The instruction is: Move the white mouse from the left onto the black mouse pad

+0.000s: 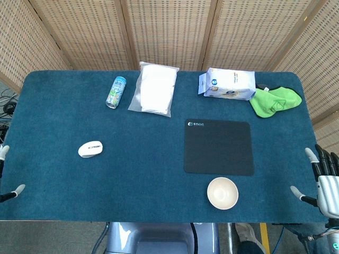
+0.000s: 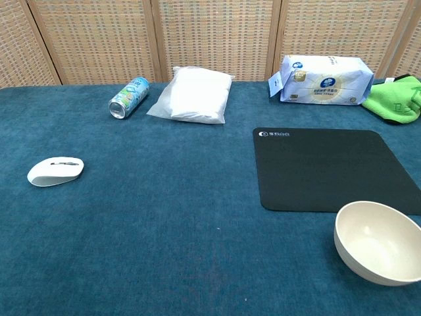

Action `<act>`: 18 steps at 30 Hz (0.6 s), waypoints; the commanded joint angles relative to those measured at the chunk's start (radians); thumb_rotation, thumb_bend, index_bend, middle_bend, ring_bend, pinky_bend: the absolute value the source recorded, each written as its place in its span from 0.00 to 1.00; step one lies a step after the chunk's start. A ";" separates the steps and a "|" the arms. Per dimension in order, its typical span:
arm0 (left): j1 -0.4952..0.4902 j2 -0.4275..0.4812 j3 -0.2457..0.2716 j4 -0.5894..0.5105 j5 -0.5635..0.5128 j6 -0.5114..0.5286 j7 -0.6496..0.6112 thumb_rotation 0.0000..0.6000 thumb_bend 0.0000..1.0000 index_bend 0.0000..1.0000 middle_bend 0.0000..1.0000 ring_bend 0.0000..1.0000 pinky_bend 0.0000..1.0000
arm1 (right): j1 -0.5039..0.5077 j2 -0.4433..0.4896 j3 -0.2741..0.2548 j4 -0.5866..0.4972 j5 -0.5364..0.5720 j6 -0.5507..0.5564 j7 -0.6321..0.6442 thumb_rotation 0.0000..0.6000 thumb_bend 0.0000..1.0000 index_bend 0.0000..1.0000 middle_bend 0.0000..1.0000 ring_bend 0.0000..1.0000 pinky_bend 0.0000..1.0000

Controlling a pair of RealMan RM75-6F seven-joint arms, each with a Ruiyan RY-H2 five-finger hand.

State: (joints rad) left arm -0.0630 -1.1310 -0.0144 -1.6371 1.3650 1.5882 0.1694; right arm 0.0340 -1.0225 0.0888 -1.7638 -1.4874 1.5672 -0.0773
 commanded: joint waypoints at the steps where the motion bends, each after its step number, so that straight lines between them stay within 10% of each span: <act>1: 0.002 0.001 -0.003 0.000 -0.001 -0.004 0.001 1.00 0.00 0.00 0.00 0.00 0.00 | 0.001 0.001 0.001 -0.001 0.003 -0.003 0.001 1.00 0.00 0.00 0.00 0.00 0.00; 10: -0.021 0.002 -0.015 0.008 -0.008 -0.072 -0.003 1.00 0.00 0.00 0.00 0.00 0.00 | -0.002 0.011 0.007 -0.012 0.009 -0.002 0.019 1.00 0.00 0.00 0.00 0.00 0.00; 18: -0.165 -0.018 -0.065 0.030 -0.079 -0.331 -0.013 1.00 0.00 0.00 0.00 0.00 0.00 | 0.000 0.017 0.004 -0.012 0.013 -0.019 0.034 1.00 0.00 0.00 0.00 0.00 0.00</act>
State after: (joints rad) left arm -0.1579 -1.1335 -0.0526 -1.6252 1.3290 1.3650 0.1492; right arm 0.0337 -1.0063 0.0937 -1.7756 -1.4751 1.5492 -0.0442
